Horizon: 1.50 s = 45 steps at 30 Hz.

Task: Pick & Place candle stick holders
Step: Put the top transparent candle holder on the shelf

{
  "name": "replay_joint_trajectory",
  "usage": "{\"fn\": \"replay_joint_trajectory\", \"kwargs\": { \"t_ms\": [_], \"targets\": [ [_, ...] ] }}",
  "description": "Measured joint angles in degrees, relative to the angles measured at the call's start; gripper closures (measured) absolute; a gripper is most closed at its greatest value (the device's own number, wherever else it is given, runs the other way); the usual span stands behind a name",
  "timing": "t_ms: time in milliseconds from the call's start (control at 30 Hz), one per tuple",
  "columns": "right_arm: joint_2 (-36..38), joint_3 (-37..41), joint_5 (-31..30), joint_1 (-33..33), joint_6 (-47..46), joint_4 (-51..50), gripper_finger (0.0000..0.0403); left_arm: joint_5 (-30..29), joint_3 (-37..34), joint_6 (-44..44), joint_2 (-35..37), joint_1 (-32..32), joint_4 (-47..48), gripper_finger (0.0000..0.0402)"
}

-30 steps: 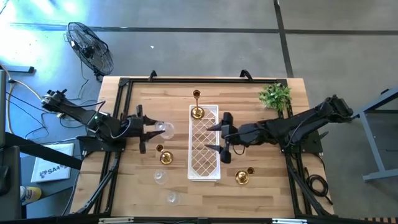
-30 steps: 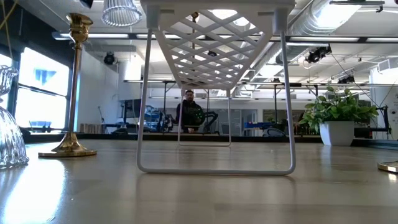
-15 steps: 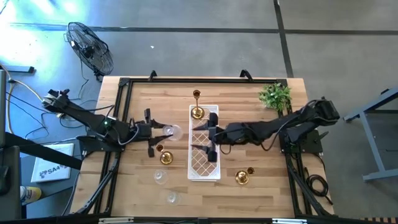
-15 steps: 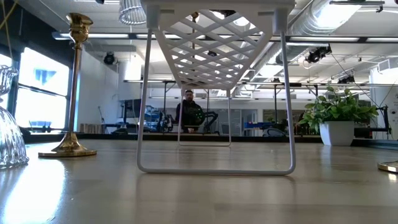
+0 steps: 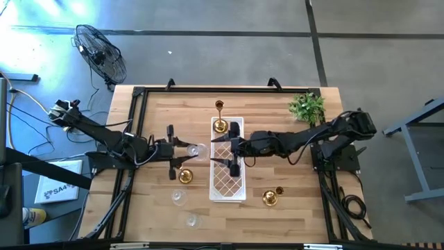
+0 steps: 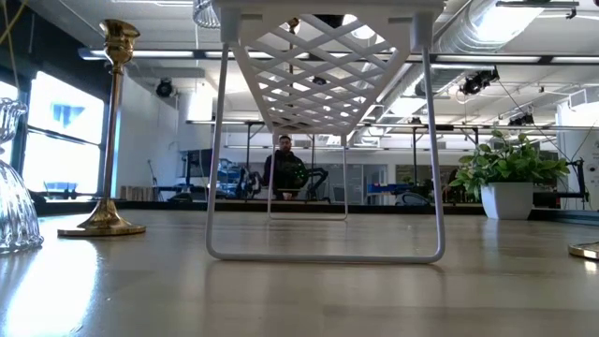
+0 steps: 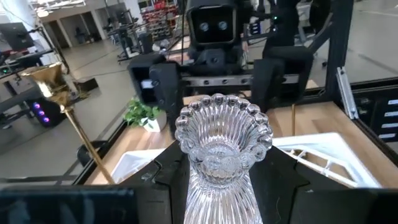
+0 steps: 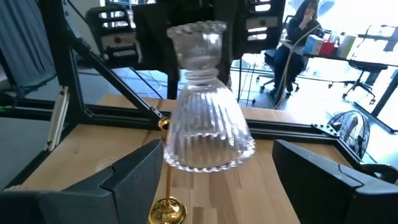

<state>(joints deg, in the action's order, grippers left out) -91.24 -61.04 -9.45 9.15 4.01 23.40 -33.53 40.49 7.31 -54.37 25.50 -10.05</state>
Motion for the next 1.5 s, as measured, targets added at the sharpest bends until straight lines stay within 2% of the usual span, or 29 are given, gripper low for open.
{"fn": "replay_joint_trajectory", "kwargs": {
  "t_ms": [400,567,900,1100,1500],
  "targets": [
    [0.0,0.0,4.0,-0.2,-0.1,0.1,0.0104,1.7,0.0,4.2,-4.5,-0.6,-7.6,0.0272],
    [0.0,0.0,4.1,-0.2,1.4,-0.4,0.0104,7.2,0.1,2.9,-6.4,-4.1,-10.2,0.0272],
    [0.0,0.0,3.9,-0.2,1.4,-1.3,0.0104,15.2,5.1,2.5,-11.1,-8.7,-9.2,0.0272],
    [0.0,0.0,4.0,-0.2,1.4,-1.3,0.0104,15.6,7.5,3.4,-13.1,-8.6,-8.6,0.0272],
    [0.0,0.0,8.6,-0.2,1.1,-1.7,0.0104,16.4,7.6,3.9,-14.5,-8.6,-9.1,0.0275]
  ]
}}
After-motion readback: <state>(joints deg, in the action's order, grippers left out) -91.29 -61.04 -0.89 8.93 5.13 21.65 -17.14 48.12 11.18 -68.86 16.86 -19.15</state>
